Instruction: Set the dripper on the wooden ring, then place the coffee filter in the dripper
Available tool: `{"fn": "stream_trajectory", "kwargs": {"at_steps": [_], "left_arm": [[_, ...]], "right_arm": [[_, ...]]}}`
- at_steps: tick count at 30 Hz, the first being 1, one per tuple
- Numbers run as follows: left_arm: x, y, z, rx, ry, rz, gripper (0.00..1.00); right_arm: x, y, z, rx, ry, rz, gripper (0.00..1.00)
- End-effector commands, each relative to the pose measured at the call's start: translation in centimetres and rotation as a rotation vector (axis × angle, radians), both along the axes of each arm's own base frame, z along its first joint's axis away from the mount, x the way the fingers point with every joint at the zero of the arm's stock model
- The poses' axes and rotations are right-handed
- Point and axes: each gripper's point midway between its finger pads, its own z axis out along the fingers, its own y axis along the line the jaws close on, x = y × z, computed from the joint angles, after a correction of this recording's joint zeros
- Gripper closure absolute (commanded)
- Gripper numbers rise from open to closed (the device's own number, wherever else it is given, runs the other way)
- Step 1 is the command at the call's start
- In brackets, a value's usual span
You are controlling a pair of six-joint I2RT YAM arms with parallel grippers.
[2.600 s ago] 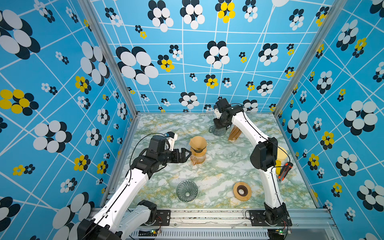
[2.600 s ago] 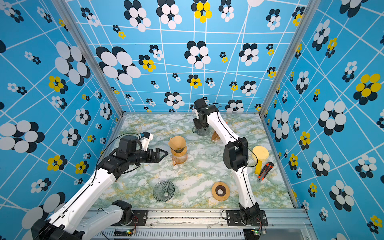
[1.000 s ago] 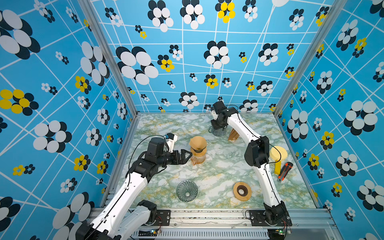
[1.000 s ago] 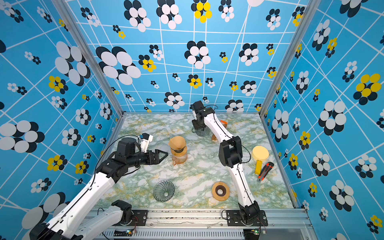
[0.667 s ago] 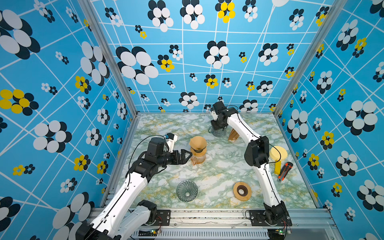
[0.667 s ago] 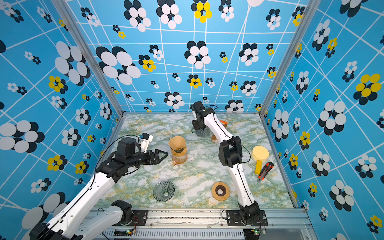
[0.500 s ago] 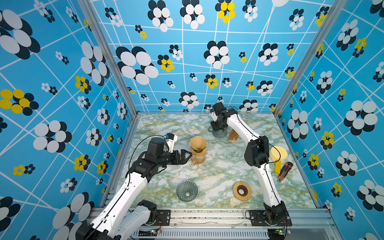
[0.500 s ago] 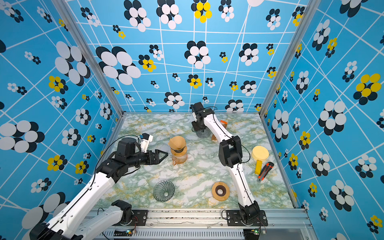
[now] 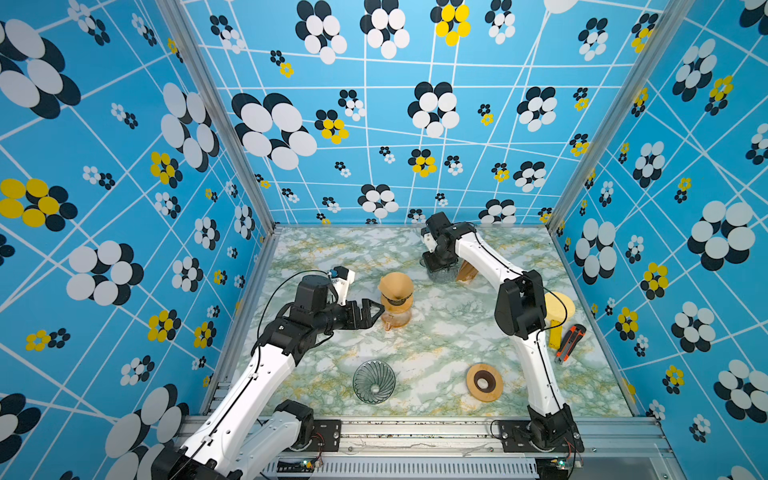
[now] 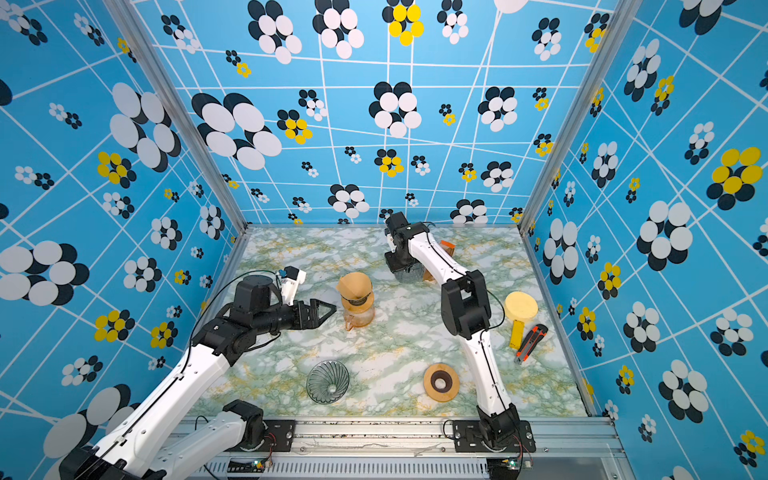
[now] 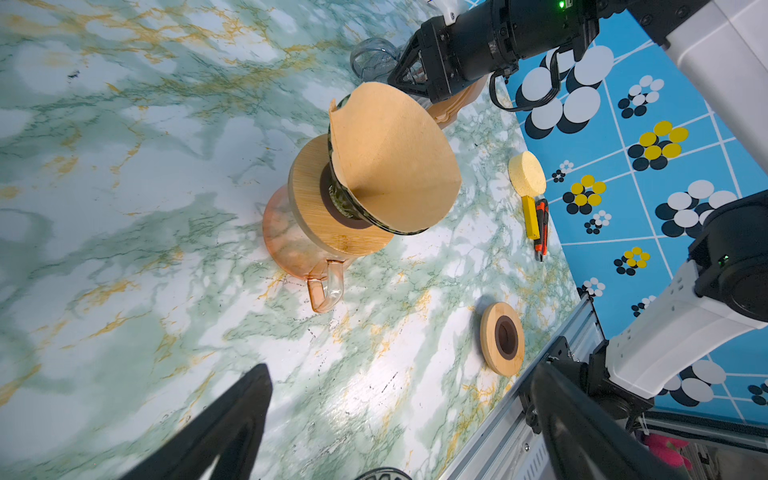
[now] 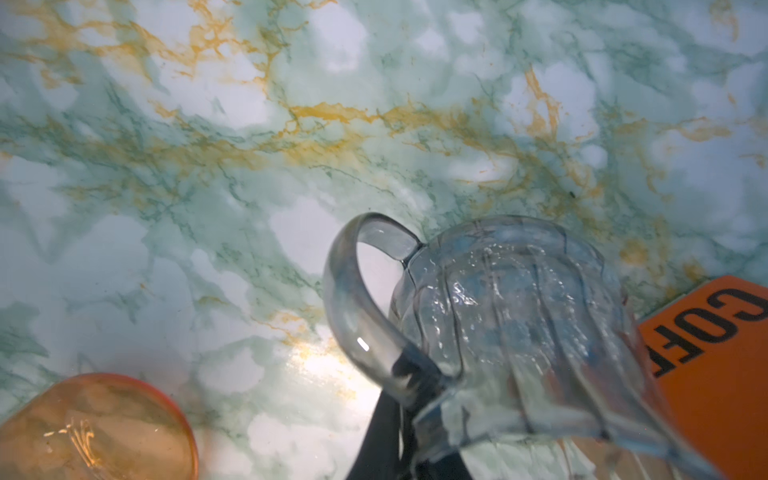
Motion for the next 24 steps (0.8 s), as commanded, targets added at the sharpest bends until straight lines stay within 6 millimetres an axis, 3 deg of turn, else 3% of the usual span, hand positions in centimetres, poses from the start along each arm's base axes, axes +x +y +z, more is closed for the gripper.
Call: {"fn": "stream_trajectory", "kwargs": {"at_steps": [1,6,7,9,21,24], "left_arm": [[0.0,-0.1,0.5,-0.01,-0.012,-0.003,0.01],[0.0,-0.1,0.7,-0.013,-0.016,-0.002,0.01],[0.0,-0.1,0.7,-0.013,-0.016,-0.001,0.01],[0.0,-0.1,0.7,-0.014,-0.018,-0.001,0.01],[0.0,-0.3,1.2,-0.029,-0.031,0.001,0.01],[0.0,-0.3,1.3,-0.034,-0.03,0.001,0.01]], "right_arm": [[-0.9,0.5,3.0,0.051,-0.033,0.003,0.9],[-2.7,0.5,3.5,0.093,-0.013,0.002,0.9],[-3.2,0.4,4.8,0.11,-0.029,0.007,0.9],[-4.2,0.5,4.9,0.12,-0.02,0.014,0.91],[-11.6,-0.8,4.2,0.082,0.046,0.032,0.91],[-13.9,-1.3,3.2,0.087,0.086,0.032,0.91]]}}
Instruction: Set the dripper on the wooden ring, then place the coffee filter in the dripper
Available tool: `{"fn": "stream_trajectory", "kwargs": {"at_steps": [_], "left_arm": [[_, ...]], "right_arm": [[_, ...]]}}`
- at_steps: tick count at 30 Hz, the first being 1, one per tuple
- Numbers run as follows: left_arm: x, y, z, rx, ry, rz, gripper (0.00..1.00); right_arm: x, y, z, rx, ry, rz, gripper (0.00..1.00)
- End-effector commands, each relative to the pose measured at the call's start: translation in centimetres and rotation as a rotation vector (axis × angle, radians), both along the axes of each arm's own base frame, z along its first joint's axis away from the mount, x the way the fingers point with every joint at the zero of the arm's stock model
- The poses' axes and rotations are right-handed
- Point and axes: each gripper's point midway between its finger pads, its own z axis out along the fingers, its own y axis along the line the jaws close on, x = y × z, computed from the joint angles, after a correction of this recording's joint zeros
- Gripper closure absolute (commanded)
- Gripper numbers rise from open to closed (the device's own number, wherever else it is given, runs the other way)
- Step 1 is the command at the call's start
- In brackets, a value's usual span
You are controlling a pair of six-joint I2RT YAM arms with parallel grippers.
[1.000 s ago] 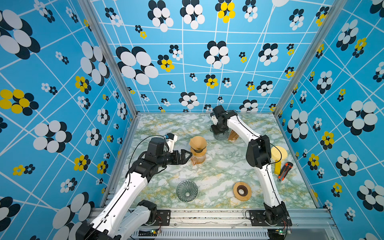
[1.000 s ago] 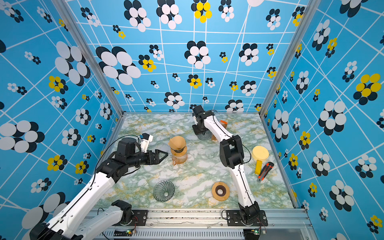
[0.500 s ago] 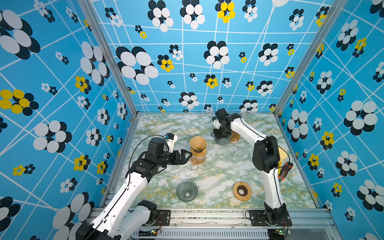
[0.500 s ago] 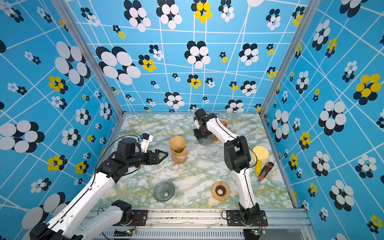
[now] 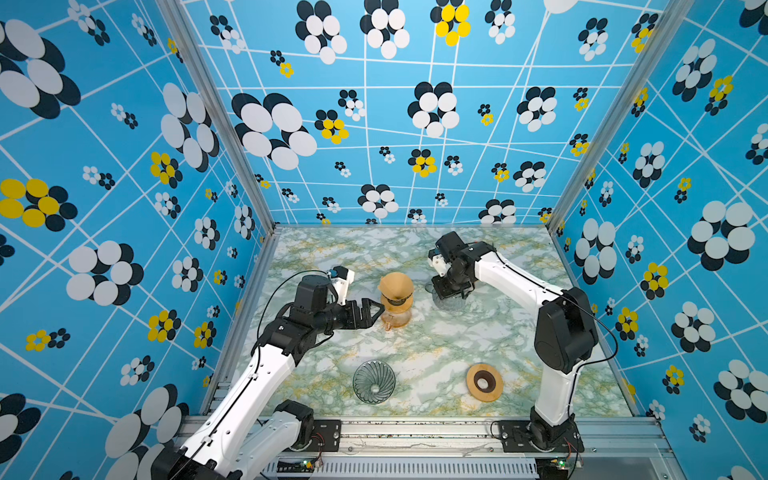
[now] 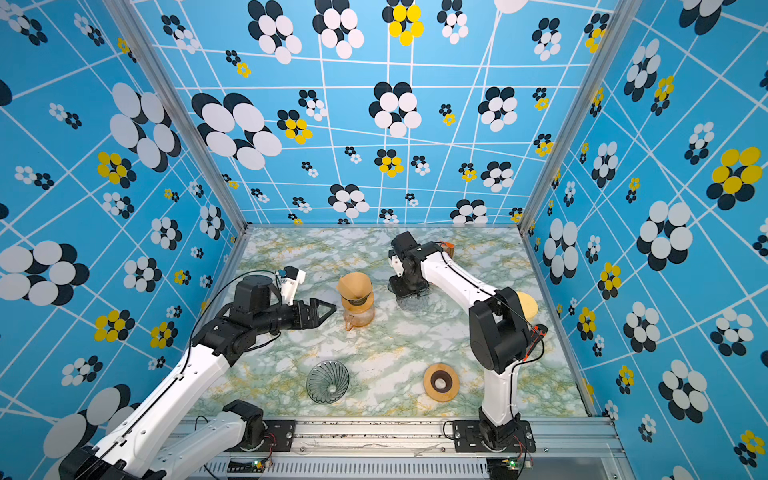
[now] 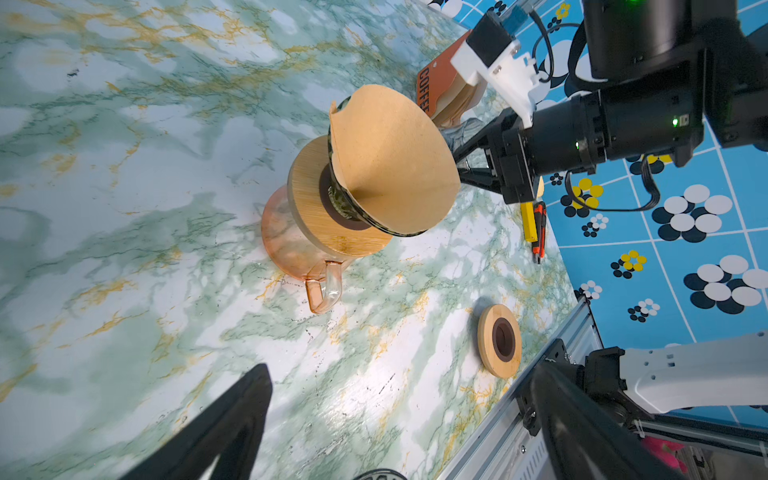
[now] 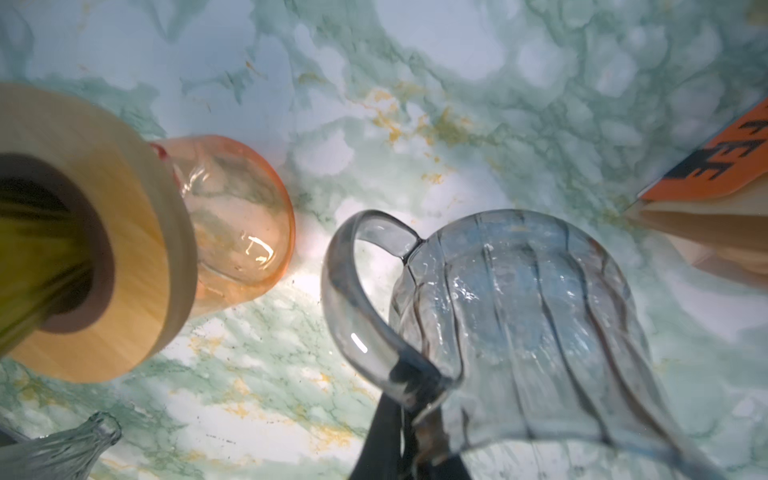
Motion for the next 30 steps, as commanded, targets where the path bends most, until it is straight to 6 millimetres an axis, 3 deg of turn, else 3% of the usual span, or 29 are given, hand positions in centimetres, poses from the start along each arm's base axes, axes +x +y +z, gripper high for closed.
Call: {"fn": "stream_trajectory", "kwargs": {"at_steps": [1,12,30], "left_arm": [[-0.1,-0.3,1.3,-0.024,-0.037,-0.008,0.01],[-0.2,-0.8,1.4,-0.021,-0.031,-0.02,0.01],[-0.3,-0.8,1.1,-0.002,-0.03,-0.014,0.01]], "right_arm": [[-1.5,0.0,1.2,0.05,-0.016,-0.01,0.91],[-7.0,-0.2,0.4,0.037,0.022,0.051,0.9],[-9.9,2.0,-1.2,0.038,0.067,0.114,0.9]]}}
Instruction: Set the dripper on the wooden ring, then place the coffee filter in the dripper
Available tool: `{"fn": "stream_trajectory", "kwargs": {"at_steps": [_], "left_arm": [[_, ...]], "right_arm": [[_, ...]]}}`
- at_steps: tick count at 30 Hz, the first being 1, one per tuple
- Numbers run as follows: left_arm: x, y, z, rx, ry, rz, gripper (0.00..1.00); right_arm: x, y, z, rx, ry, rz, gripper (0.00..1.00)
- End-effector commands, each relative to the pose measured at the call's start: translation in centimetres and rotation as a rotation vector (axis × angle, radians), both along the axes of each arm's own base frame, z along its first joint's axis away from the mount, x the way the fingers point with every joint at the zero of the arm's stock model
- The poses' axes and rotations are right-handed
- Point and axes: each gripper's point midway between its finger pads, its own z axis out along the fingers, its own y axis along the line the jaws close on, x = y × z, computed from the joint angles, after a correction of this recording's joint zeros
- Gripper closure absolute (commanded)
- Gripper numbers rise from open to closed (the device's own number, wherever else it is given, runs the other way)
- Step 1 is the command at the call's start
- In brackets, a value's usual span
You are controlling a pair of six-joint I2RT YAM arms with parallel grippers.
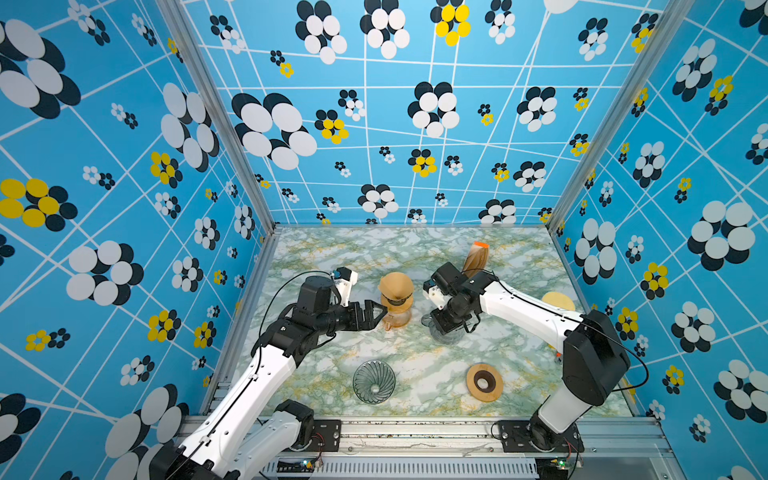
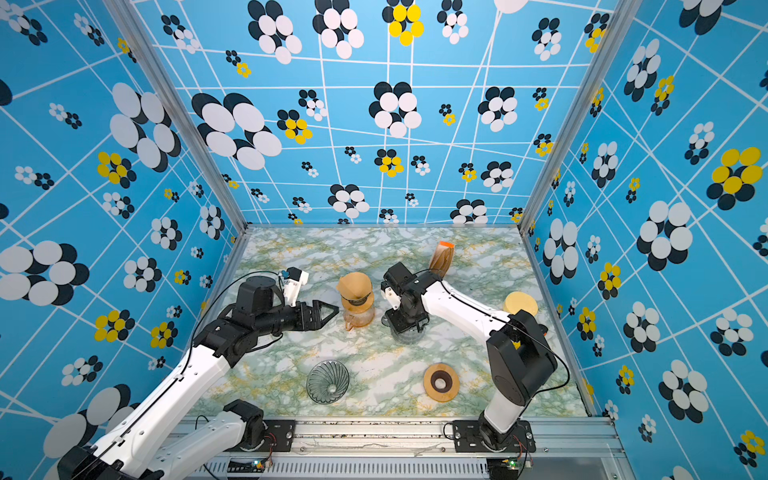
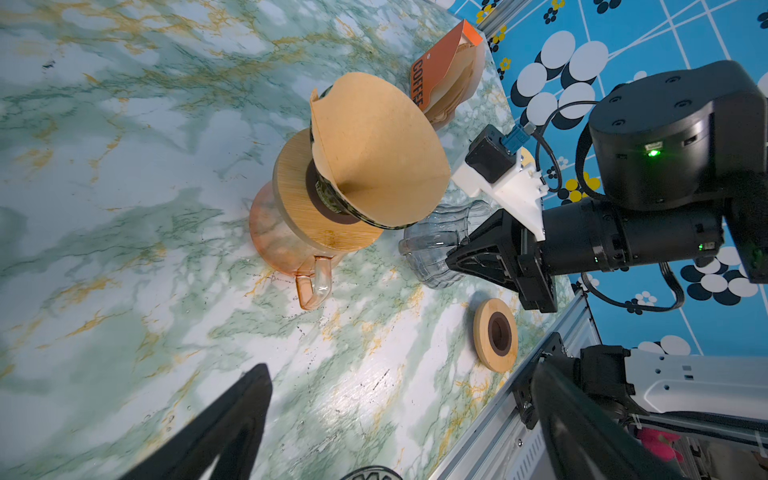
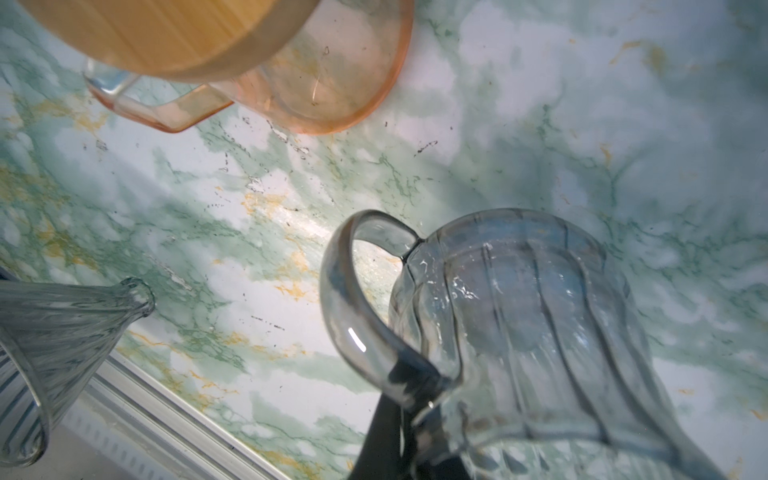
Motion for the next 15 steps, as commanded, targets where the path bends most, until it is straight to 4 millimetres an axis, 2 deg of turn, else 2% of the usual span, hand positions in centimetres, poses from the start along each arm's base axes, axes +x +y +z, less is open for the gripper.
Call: {"fn": "stream_trajectory", "kwargs": {"at_steps": [1,15], "left_arm": [[0.2,-0.1,1.1,-0.006,-0.029,0.005,0.01],[0.2,0.0,0.9,0.0,-0.025,0.009,0.01]], "right_arm": [[-0.5,0.4,-0.2,0.016,0.004,-0.005,0.9],[-1.5,2.0,-1.0,0.019,0.021,0.012,0.89]]}}
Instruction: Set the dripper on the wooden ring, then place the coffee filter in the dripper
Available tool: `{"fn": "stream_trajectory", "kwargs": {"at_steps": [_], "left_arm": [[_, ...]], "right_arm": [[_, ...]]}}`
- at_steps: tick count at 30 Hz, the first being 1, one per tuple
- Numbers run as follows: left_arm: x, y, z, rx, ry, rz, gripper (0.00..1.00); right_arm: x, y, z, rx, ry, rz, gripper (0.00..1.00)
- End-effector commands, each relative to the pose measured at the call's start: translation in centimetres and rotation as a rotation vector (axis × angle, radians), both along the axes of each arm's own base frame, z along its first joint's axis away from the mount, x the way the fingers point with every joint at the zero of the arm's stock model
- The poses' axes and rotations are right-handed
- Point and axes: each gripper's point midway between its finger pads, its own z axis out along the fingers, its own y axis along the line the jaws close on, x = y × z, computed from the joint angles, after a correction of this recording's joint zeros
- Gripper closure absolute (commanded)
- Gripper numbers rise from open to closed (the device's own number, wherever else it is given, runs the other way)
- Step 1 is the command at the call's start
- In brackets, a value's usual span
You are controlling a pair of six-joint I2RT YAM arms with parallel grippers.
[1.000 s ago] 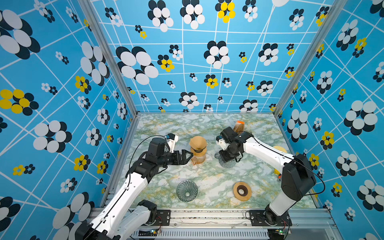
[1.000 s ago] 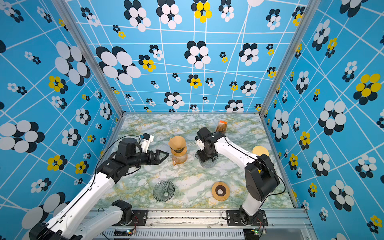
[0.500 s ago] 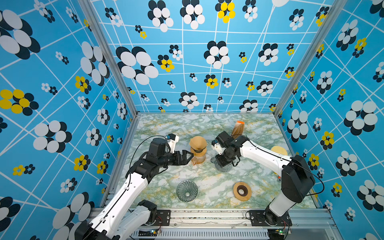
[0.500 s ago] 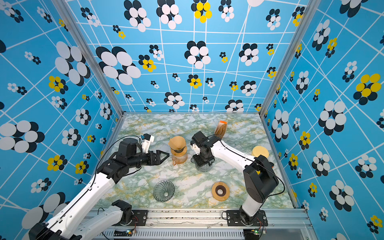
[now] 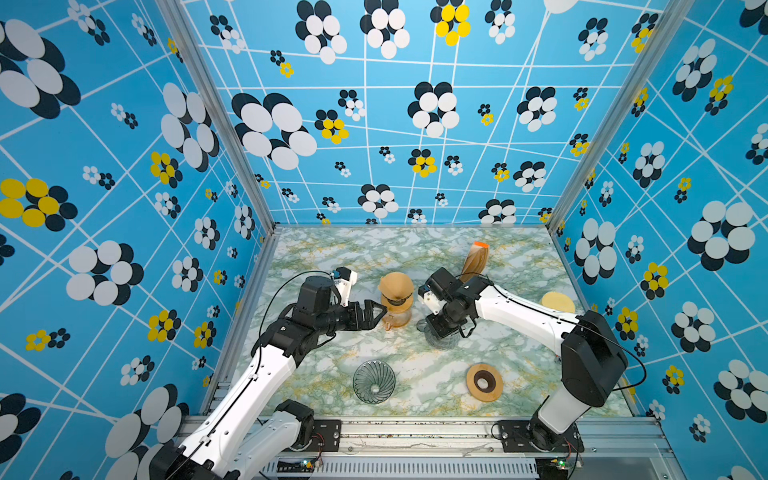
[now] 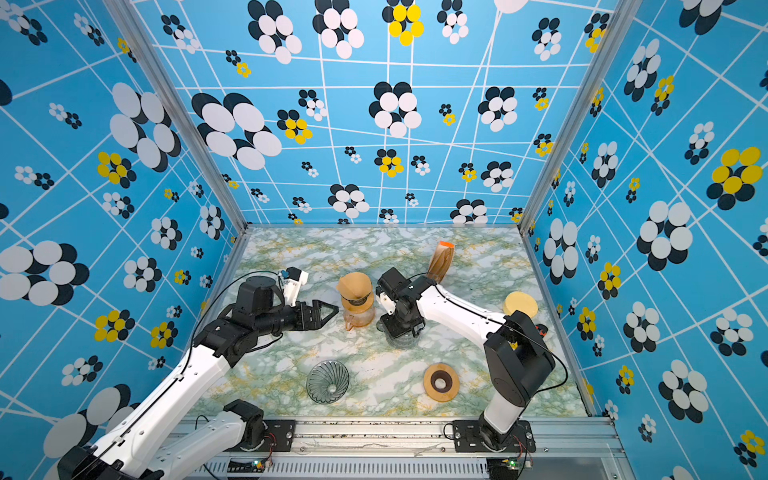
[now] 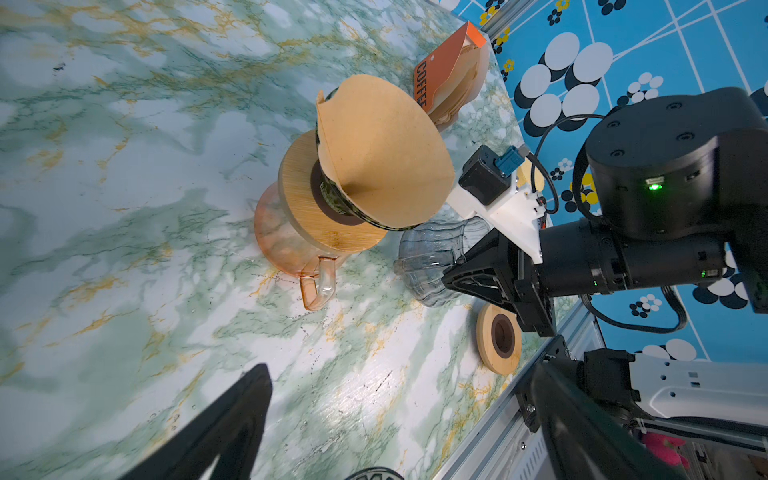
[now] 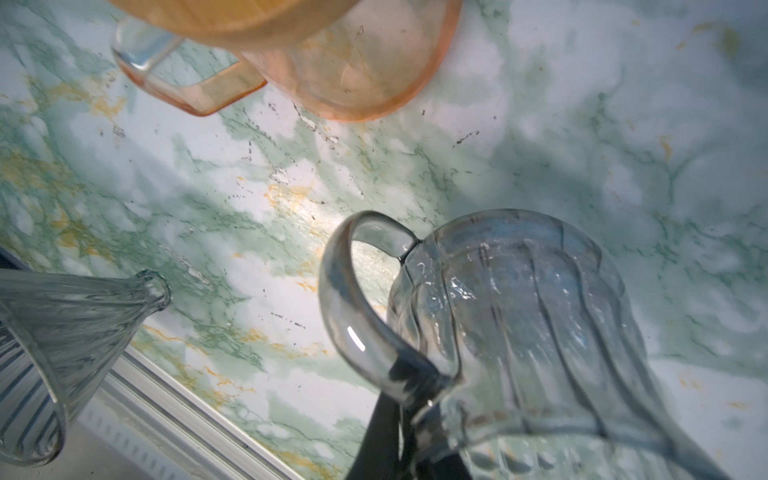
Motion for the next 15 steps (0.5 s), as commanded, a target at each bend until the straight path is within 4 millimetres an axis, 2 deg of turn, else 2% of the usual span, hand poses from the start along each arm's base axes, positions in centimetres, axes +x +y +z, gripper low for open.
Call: {"fn": "stream_trajectory", "kwargs": {"at_steps": [1,10,15], "left_arm": [[0.1,-0.1,0.9,-0.005,-0.023,0.003,0.01],[0.1,-0.1,0.9,-0.005,-0.026,0.005,0.01],[0.2,-0.2,1.3,-0.01,-0.031,0.002,0.01]], "right_arm": [[-0.2,0.6,-0.6,0.006,0.01,-0.004,0.88],[-0.2,0.7,-0.7,0.0,0.01,-0.012,0.86],[-0.2,0.7,0.5,0.015,-0.008,-0.015,0.82]]}}
